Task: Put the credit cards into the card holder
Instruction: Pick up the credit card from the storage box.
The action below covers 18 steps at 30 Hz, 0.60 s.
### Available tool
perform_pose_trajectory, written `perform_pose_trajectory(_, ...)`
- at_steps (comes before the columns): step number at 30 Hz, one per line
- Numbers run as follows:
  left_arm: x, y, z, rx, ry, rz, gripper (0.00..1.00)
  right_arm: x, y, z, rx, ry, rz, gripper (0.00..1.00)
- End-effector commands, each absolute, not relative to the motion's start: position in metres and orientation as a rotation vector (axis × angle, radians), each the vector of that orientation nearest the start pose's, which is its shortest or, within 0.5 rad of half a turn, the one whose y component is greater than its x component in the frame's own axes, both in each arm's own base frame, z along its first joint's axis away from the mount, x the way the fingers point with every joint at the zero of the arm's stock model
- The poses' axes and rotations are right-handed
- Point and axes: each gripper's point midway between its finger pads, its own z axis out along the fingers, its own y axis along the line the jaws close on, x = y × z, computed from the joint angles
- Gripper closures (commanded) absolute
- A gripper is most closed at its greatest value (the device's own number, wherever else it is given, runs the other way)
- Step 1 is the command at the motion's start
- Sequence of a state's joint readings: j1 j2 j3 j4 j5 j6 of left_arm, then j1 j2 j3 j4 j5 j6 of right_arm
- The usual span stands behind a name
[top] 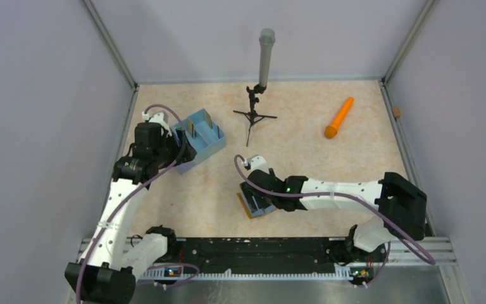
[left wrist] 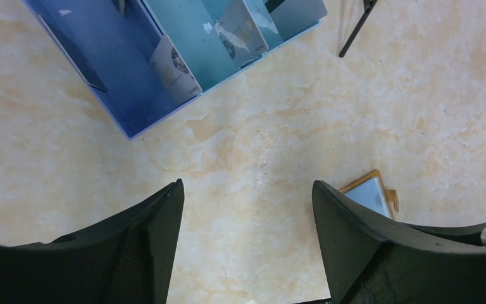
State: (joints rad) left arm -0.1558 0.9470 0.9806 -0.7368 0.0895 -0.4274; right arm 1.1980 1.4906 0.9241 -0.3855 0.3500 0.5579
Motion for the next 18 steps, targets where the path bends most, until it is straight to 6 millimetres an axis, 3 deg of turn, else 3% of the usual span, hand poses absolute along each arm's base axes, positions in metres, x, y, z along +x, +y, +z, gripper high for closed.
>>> perform_pose_trajectory(1, 0.268, -0.060, 0.220, -0.257, 2.262, -0.356, 0.23, 0.163, 0.333, 0.106, -0.623, 2.317, 0.469, 0.30)
perform_pose_trajectory(4, 0.269, -0.040, 0.225, -0.319, 2.237, -0.294, 0.23, 0.161, 0.337, 0.108, -0.624, 2.305, 0.509, 0.33)
perform_pose_trajectory(8, 0.272, -0.017, 0.231, -0.379, 2.190, -0.234, 0.22, 0.161, 0.338, 0.095, -0.636, 2.324, 0.498, 0.36)
perform_pose_trajectory(18, 0.284, 0.023, 0.206, -0.579, 2.166, -0.205, 0.23, 0.151, 0.351, 0.060, -0.718, 2.367, 0.543, 0.53)
